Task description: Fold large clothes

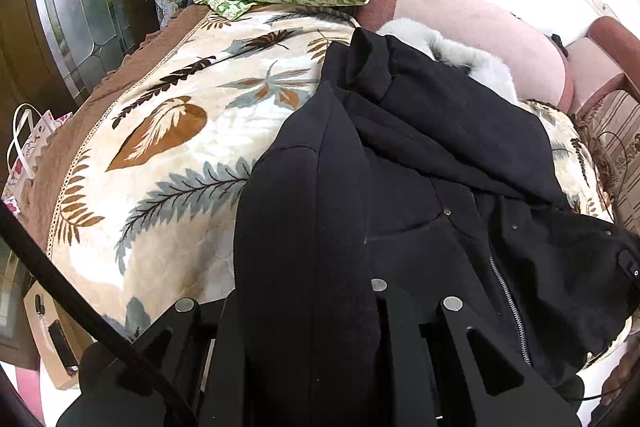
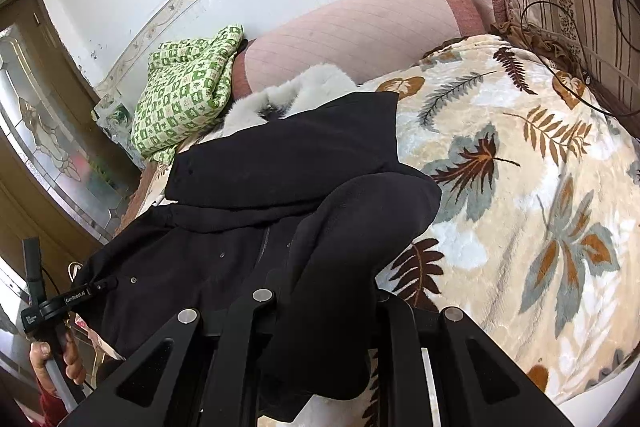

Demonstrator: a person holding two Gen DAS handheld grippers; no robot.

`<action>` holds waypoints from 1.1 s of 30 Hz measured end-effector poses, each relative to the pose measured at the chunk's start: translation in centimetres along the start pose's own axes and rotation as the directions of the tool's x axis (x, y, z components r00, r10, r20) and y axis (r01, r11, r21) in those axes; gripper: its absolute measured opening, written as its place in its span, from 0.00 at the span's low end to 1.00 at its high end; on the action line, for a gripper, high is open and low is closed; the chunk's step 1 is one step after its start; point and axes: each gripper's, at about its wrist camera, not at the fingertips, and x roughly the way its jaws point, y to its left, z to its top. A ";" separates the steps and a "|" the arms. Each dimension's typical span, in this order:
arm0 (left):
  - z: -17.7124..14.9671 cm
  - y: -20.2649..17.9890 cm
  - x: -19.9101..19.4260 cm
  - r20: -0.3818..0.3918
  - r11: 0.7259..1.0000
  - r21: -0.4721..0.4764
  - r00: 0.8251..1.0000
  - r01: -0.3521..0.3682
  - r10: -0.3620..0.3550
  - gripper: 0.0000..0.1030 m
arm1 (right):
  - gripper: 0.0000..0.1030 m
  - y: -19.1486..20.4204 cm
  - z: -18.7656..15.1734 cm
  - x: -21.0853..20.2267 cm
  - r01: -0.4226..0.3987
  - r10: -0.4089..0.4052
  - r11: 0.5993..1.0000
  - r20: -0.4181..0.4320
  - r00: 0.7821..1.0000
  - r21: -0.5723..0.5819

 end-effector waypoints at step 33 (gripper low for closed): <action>-2.1 9.6 7.0 -0.105 0.880 -0.156 0.878 0.449 -0.467 0.76 | 0.85 -9.2 -5.2 3.6 0.043 0.010 0.957 -0.179 0.984 0.288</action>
